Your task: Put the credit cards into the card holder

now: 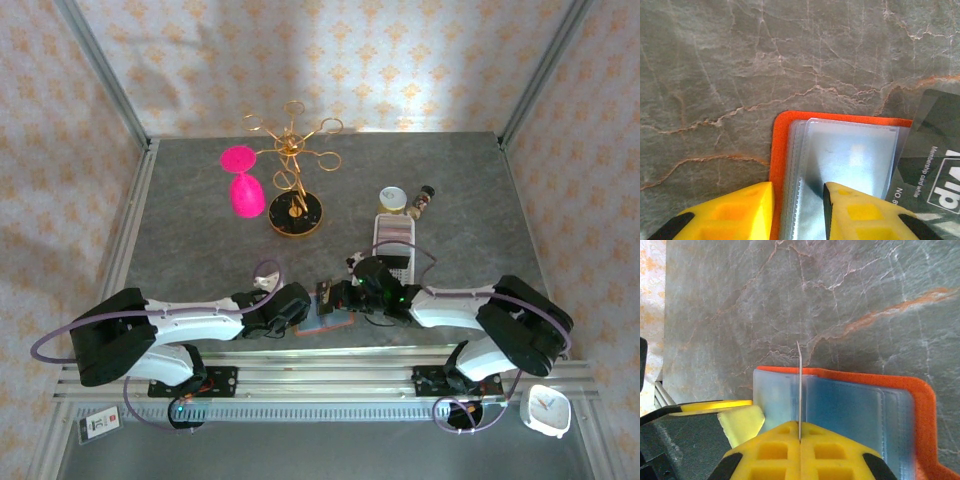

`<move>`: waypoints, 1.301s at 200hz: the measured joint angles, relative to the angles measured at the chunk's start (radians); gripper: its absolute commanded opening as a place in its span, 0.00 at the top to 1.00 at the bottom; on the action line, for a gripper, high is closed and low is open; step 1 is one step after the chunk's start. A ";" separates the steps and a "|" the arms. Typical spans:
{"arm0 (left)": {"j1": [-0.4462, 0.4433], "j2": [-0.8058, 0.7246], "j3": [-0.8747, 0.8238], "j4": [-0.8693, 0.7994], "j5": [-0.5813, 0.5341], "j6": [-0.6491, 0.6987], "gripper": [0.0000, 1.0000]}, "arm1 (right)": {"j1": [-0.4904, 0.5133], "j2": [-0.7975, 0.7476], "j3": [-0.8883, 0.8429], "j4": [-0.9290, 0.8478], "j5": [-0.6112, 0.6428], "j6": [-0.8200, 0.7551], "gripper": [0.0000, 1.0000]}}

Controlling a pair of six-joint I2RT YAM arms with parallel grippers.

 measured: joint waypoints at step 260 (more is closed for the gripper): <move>-0.021 0.012 -0.002 0.008 -0.035 -0.001 0.72 | 0.028 0.006 -0.032 -0.007 -0.084 -0.006 1.00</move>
